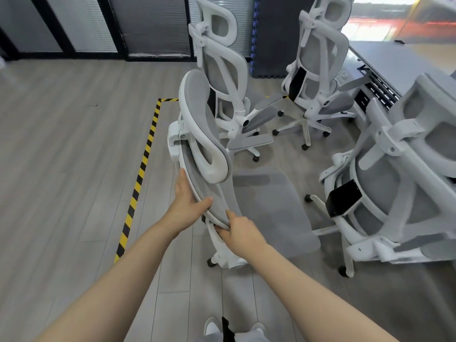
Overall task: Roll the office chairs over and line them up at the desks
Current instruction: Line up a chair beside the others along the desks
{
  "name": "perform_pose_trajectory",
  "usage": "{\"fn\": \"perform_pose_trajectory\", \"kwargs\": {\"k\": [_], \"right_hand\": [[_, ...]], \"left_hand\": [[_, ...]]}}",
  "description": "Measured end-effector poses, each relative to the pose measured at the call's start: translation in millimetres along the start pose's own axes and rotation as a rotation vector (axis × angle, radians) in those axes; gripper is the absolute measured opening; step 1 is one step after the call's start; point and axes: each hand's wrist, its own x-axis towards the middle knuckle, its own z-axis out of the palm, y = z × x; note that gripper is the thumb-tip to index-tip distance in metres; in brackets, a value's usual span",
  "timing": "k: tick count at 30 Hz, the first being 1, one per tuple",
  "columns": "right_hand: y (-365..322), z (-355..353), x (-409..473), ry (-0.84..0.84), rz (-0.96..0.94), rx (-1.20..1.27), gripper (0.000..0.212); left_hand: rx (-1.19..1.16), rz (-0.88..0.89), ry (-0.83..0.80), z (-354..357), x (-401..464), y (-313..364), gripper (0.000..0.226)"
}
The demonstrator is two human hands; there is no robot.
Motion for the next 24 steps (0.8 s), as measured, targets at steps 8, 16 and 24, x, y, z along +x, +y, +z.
{"fn": "perform_pose_trajectory", "kwargs": {"k": [8, 16, 24], "right_hand": [[14, -7, -14, 0.006, 0.016, -0.016, 0.043], [30, -21, -26, -0.012, 0.025, -0.006, 0.048], [57, -34, -35, -0.001, 0.027, 0.025, 0.042]], "left_hand": [[-0.003, 0.005, -0.058, 19, 6, 9, 0.108], [-0.093, -0.021, -0.130, 48, 2, 25, 0.109], [-0.143, 0.015, -0.153, 72, -1, 38, 0.111]]}}
